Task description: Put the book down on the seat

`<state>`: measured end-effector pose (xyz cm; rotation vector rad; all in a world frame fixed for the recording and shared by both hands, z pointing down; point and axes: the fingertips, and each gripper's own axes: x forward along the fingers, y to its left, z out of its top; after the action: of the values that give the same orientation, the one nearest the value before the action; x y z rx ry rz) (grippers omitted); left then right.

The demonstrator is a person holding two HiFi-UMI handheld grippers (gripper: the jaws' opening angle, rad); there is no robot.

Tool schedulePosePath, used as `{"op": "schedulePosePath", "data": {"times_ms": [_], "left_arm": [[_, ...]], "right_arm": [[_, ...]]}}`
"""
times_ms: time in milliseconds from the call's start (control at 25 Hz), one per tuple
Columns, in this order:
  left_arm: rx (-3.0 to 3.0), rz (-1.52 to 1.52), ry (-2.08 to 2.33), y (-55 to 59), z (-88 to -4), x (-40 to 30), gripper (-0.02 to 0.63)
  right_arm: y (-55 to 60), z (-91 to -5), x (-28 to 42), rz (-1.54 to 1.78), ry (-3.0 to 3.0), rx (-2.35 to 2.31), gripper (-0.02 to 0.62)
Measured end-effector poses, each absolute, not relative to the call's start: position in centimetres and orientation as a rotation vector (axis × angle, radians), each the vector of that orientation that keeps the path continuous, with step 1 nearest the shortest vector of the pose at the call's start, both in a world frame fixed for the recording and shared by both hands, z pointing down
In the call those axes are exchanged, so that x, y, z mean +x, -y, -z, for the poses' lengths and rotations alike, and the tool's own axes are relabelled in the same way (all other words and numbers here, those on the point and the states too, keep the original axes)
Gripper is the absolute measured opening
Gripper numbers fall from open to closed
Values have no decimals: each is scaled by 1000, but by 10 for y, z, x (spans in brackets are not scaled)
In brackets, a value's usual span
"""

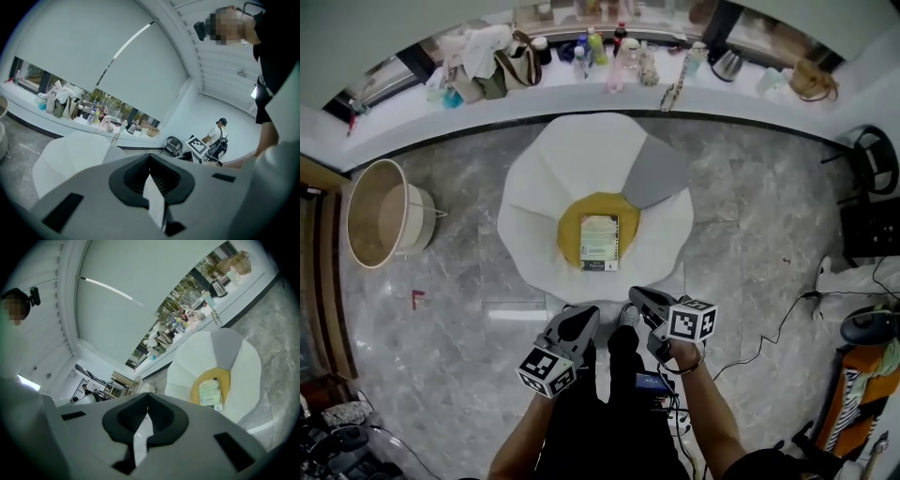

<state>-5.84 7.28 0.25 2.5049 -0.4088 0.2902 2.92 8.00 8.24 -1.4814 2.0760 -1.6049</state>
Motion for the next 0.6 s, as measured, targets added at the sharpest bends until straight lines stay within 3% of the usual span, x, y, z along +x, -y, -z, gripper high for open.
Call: {"op": "schedulePosePath", "data": {"times_ms": [360, 600], "left_arm": [[2636, -224, 323, -68, 69, -29, 12], [2606, -197, 356, -77, 86, -50, 12]], "right_arm": [[-87, -1, 30, 1479, -2139, -1564, 15], [-96, 26, 14, 1467, -2178, -1586, 17]]}}
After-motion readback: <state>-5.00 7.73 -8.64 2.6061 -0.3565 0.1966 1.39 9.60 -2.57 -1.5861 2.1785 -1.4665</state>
